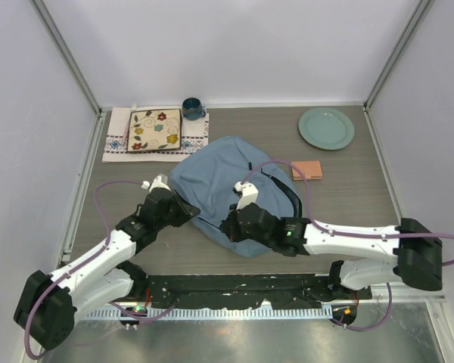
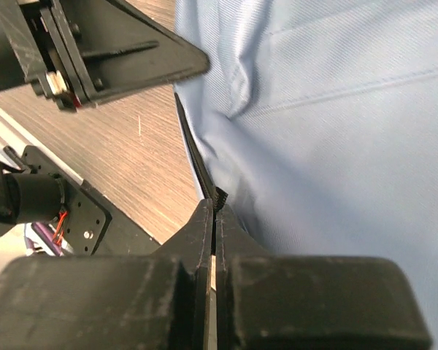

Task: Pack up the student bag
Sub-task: Zip the student bag at the center of the board.

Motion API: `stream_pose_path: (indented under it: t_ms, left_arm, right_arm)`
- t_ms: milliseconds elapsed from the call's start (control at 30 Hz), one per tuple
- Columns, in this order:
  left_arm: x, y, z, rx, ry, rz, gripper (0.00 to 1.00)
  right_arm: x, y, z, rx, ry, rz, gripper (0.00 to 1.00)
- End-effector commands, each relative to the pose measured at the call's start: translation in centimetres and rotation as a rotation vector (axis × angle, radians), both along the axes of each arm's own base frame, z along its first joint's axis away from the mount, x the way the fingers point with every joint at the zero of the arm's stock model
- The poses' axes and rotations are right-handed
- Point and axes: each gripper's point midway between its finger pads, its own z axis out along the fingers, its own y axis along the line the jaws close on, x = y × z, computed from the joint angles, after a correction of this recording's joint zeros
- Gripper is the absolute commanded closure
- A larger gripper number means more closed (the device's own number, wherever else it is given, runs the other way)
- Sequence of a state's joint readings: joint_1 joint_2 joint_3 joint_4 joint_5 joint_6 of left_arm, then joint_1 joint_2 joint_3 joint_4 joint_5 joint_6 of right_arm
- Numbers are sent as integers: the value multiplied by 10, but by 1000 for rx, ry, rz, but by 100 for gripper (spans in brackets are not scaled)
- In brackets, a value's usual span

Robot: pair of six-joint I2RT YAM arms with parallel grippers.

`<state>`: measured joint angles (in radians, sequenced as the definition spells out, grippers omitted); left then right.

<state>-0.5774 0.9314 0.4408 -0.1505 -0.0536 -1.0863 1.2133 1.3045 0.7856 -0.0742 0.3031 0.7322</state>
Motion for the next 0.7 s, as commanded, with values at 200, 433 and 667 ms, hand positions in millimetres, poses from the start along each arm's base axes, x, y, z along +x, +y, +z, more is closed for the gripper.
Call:
stream_pose_path:
  t_ms: [200, 433, 667]
  left_arm:
    - [20, 48, -6, 108, -9, 55, 100]
    - [17, 53, -4, 90, 34, 13, 74]
    - [-14, 35, 18, -89, 43, -29, 21]
  right_arm:
    - [-10, -48, 16, 109, -15, -82, 99]
    - [-13, -52, 17, 115, -14, -79, 99]
    - [-15, -39, 17, 183, 22, -76, 99]
